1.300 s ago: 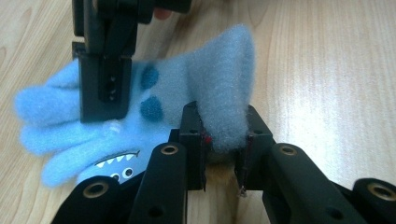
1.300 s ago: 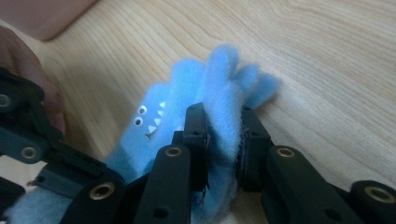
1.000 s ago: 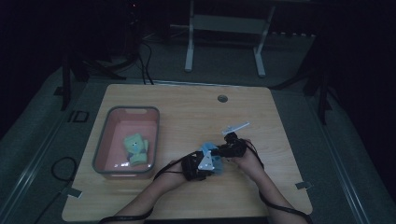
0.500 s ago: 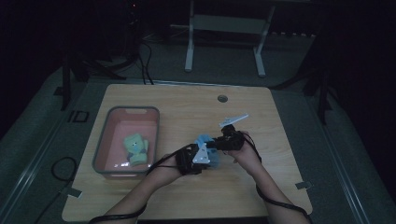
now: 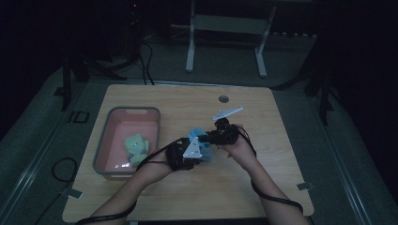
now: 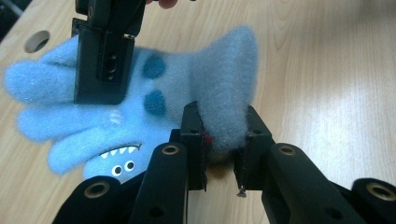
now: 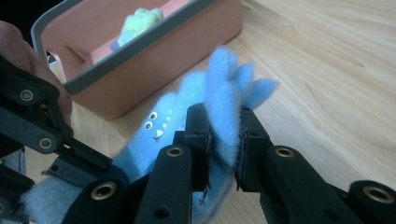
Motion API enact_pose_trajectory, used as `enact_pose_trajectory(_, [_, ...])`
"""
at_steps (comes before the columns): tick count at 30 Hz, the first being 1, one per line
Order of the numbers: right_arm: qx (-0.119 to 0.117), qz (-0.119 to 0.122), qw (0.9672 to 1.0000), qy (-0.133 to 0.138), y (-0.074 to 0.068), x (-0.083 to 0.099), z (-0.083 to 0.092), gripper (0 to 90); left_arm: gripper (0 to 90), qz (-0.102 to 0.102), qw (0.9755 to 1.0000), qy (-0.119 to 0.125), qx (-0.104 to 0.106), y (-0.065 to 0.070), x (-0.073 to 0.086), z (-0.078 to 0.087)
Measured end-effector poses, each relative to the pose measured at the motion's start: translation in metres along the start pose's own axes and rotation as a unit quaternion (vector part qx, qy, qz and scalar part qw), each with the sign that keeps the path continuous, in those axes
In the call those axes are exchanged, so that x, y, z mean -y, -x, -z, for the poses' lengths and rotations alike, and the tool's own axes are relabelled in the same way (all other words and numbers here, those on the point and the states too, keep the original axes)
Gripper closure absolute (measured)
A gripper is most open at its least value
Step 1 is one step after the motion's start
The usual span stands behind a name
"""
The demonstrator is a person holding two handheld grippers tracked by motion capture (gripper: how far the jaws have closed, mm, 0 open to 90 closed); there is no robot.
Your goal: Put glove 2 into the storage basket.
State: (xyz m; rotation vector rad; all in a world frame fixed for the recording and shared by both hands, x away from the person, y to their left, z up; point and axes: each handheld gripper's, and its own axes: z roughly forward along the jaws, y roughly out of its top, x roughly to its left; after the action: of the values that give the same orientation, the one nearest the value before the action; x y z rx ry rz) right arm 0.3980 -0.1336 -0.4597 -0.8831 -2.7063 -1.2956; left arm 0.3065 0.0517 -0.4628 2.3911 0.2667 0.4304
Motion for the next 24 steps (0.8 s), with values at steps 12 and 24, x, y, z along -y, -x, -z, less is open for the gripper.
enact_pose_trajectory(12, [-0.01, 0.015, 0.9998, 0.009, -0.015, -0.024, -0.011, 78.2, 77.0, 0.001, 0.9998, -0.01, -0.017, -0.007, 0.009, 0.024])
enact_pose_trajectory(24, [-0.022, 0.028, 0.9993, 0.005, -0.032, -0.048, -0.028, 78.2, 77.0, 0.013, 0.9992, -0.016, -0.033, -0.013, 0.025, 0.049])
